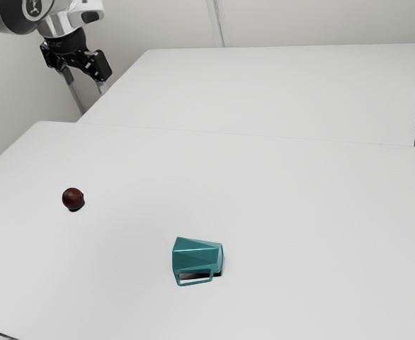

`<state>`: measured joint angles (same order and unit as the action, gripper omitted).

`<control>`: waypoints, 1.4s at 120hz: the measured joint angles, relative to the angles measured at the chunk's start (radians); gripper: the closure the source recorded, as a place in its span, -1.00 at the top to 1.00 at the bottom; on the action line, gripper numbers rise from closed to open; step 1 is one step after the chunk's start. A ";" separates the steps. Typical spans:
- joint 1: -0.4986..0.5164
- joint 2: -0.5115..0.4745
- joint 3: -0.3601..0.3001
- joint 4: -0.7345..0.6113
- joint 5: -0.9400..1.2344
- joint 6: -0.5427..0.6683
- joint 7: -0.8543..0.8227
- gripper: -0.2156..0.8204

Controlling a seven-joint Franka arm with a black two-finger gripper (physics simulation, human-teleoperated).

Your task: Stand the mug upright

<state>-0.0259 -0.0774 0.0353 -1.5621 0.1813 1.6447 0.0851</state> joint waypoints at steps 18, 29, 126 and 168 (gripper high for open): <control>0.000 -0.003 0.000 -0.008 -0.015 0.008 0.011 0.58; 0.000 -0.006 0.000 -0.018 -0.020 0.013 0.016 0.58; 0.019 0.008 0.099 -0.558 -0.598 0.055 -0.049 0.58; 0.013 0.130 0.098 -0.624 -0.760 0.091 -0.088 0.58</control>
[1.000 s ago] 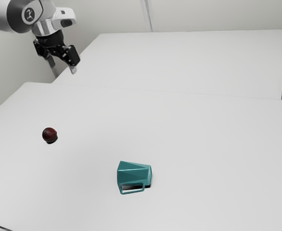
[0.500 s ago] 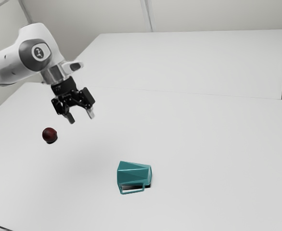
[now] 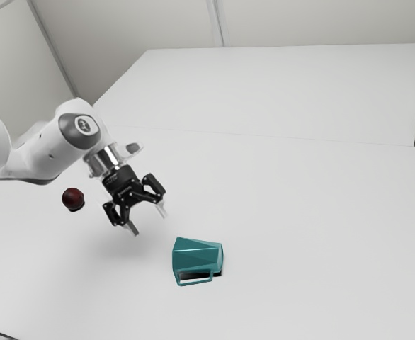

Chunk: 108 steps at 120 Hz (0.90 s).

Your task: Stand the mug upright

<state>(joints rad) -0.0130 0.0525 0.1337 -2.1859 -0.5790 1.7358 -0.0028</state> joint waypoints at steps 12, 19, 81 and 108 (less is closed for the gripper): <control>0.000 0.026 0.000 0.000 -0.033 0.010 -0.007 0.58; 0.001 0.042 -0.002 0.000 -0.052 0.015 -0.010 0.58; -0.021 0.132 -0.044 0.000 -0.246 0.032 -0.031 0.58; -0.029 0.159 -0.054 0.002 -0.286 0.041 -0.037 0.58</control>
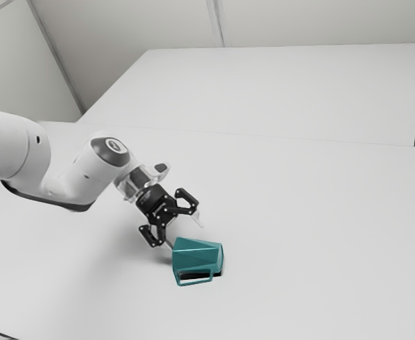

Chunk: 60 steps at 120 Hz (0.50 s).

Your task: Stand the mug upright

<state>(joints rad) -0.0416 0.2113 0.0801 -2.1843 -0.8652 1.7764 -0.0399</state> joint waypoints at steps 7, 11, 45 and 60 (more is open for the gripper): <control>-0.002 0.003 -0.015 0.001 -0.011 0.006 -0.001 0.58; -0.003 0.006 -0.022 0.001 -0.018 0.010 -0.002 0.58; -0.003 0.021 -0.034 0.008 -0.024 0.034 -0.006 -0.23; -0.003 0.018 -0.034 0.014 -0.014 0.040 -0.009 -0.49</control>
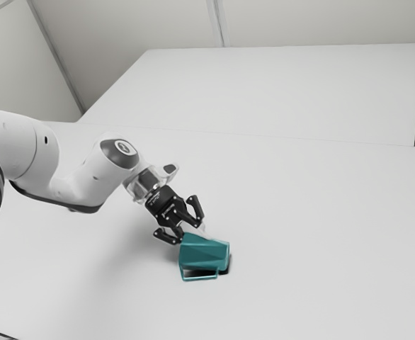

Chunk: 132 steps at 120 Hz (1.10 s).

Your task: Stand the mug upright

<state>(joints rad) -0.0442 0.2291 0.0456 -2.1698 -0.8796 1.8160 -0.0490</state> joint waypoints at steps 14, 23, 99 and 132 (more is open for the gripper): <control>-0.005 -0.008 -0.001 0.016 0.001 0.001 -0.001 -0.74; -0.006 -0.011 -0.001 0.018 0.002 0.002 -0.002 -0.82; -0.016 -0.144 -0.058 0.092 0.568 0.166 -0.034 -0.93; -0.025 -0.145 -0.073 0.106 0.861 0.294 -0.041 -0.93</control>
<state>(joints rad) -0.0688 0.0843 -0.0272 -2.0641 -0.0190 2.1101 -0.0904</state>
